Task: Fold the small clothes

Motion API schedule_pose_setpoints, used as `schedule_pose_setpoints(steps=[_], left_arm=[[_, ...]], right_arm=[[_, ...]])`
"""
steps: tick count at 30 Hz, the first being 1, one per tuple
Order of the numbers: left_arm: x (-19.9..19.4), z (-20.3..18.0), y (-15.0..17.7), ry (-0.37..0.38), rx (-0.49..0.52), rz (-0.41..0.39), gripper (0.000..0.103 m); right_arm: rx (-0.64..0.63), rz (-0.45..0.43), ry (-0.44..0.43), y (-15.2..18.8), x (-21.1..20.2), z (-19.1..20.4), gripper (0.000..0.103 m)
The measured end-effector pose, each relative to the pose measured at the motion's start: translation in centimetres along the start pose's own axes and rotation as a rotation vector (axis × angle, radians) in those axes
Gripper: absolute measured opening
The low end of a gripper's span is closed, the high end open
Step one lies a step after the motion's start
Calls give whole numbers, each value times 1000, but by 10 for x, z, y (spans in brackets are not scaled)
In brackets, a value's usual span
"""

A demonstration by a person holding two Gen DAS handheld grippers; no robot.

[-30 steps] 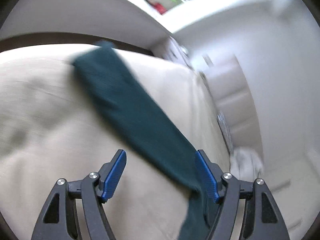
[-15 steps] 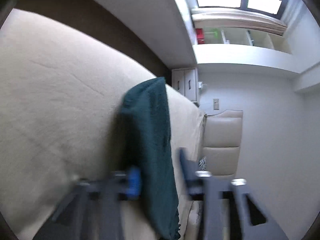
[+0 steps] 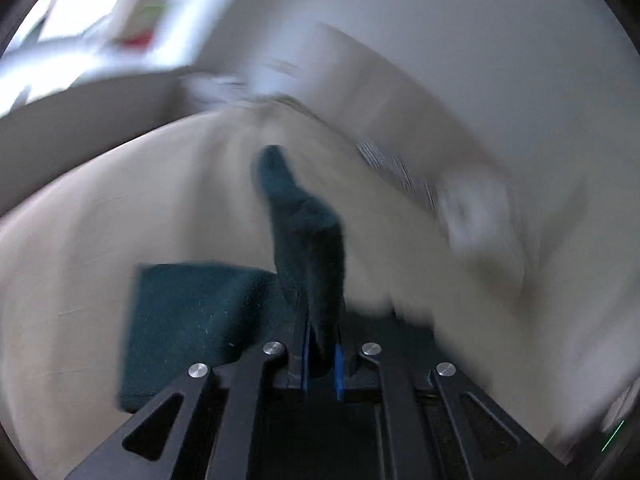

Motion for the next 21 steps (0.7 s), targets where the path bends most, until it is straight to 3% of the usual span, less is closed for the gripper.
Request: schedule_pose_setpoints(steps=[3,5,6,9,10,11,15,20,21], left_arm=[[58,-87,66,-161,399,99,13],[88,-100,113,-151,450,208,17],[94,-99,119,-141,436,227,18],[90,-81,132,-100,382,233,36],[84,-76,129,-104,357,222,57],[80,-72,124,-114,340,206,69],[60,-36,97,-59,228,145,70],[60,-8,111,-57,138,173,70],[57,-6,113,-44,122,168,70]], right_arm=[[65,45,-29,-4,9,-26,90],[107,88,-40,-6,20,-41,89],[129,115,-60,-8,27,-48,88],[169,175,-82,-12,50,-60,84],[174,198,-96,-14,62,-61,83],[174,213,-106,-14,69,-59,82],[179,306,-118,-10,113,-48,74],[134,421,-87,5,160,-21,63],[110,447,-61,9,169,-17,55]])
Point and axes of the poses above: each gripper's, at about its wrist camera, not at the fingertips, and x roughly the way its jaws point, z to its left, y to its underside, the point moved 5 cm from there along x, roughly the way its jaws point, and after that the axes turned 8 degrees about z, right-handed, at the moved point
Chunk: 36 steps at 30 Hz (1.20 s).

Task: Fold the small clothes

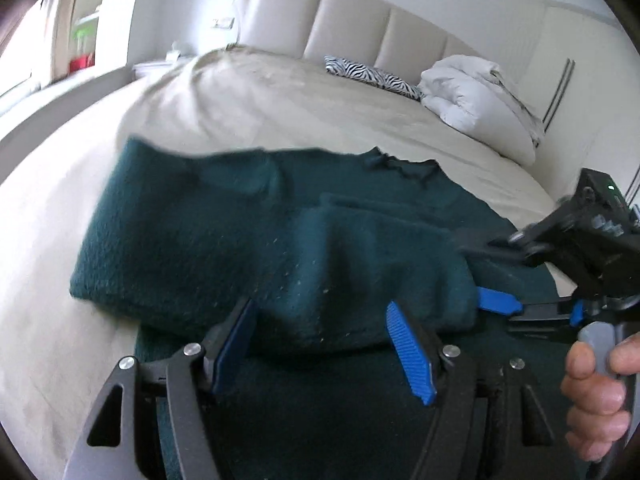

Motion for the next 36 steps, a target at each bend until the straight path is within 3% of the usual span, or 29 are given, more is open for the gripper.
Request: schedule_pose_setpoints(steps=[4,6,7,11,17,21,28,36], left_arm=[[-18,3,9,11,-25,-27,70],[-25,10,13,24,-63,-45,70],[-26,15,14,30,-87,-55,70],[-31,34,22,49,-188,-67,70],[-30,38,28,47,-190,-75,70],[-29,38,30,36,-182,-79,70],[-32,48,29,73,-227,-79,67],[-29,48,31,44,-217,-67,64]], right_arm=[[15,3,82,-1,13,0,30],[7,-9,112,-1,8,0,9],[-9,-22,134,-1,3,1,5],[-88,-114,199,-8,-28,14,3],[-127,-231,250,-32,-81,25,3],[-217,-271,383,-36,-98,19,3],[-79,-225,358,-49,-88,-50,3],[-65,-321,403,-51,-113,-63,3]])
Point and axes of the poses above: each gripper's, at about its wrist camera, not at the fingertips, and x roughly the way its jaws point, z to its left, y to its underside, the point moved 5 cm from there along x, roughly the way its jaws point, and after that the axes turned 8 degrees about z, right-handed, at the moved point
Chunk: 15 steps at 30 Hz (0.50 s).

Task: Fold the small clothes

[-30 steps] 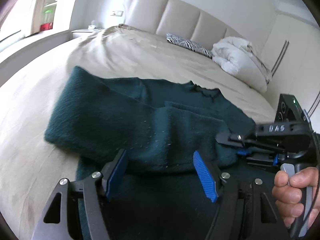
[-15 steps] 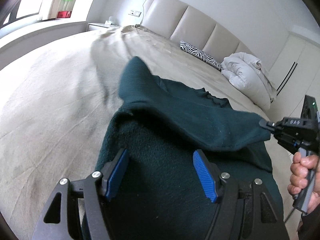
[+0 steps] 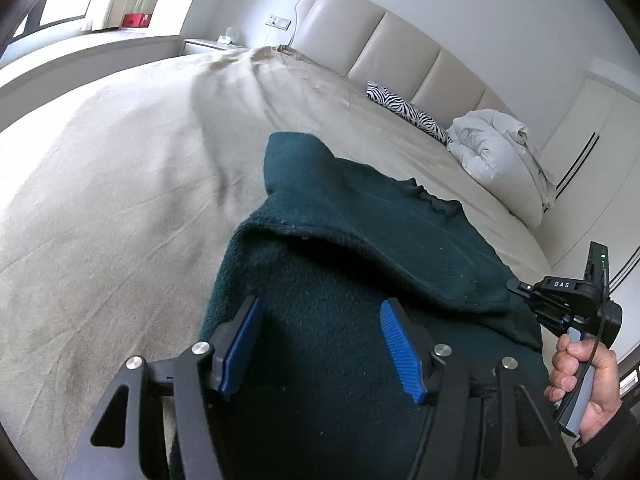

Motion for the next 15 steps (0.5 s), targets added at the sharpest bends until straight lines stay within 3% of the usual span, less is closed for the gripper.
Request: schedule_pose_setpoints(steps=[5,9,12,13,15], left_arm=[[-13,1,-7,26,-40,-20,63],[-33,-10,-40,46,-9,-93,63],[-28,-15,-72,54,13,-96,63],[-22,-15,-82,54,26,-84,61],[1,-16,-101,56,58,-32,46]], right_arm=[[-31,3,33,2,0,1,3],[-33,5,44,4,7,0,3],[-33,7,49,5,13,1,3],[-33,11,49,6,13,0,3],[-34,16,48,8,15,-2,3]])
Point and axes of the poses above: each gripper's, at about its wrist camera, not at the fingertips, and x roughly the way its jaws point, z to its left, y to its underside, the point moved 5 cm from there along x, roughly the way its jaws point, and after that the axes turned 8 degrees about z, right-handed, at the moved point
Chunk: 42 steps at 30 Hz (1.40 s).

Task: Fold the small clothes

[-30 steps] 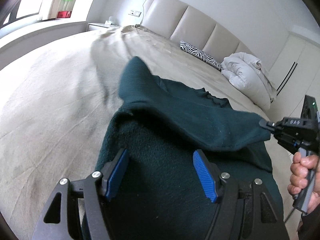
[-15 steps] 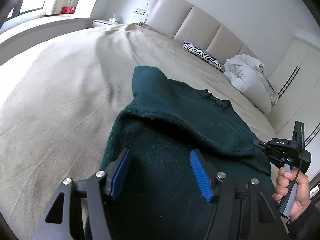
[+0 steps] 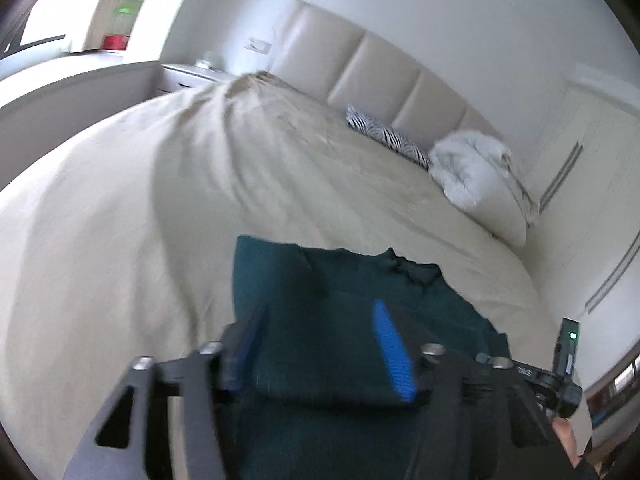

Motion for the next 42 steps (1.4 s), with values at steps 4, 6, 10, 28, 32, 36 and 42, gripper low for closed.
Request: schedule_pose_setpoints(steps=[4,6,10,28,32,36,42], left_arm=[[51,17,-11,28,-3,144,31],[81,35,-3,17,-34,239,26],[82,52,1,60,-94,251,11],[59,31,12,-15,97,246,26],[34,29,27,-73,176,240,35],[17,33,35,-85,188,275,44],[16,14,-15,38,126,166,44]], right_arm=[[17,8,-32,1,4,-6,3],[9,9,-44,1,5,-7,3],[7,24,-102,1,4,-13,4],[54,108,-258,17,11,4,11],[97,77,-281,19,-5,-12,11],[79,40,-267,15,-25,-8,11],[25,44,-423,-4,-30,33,15]])
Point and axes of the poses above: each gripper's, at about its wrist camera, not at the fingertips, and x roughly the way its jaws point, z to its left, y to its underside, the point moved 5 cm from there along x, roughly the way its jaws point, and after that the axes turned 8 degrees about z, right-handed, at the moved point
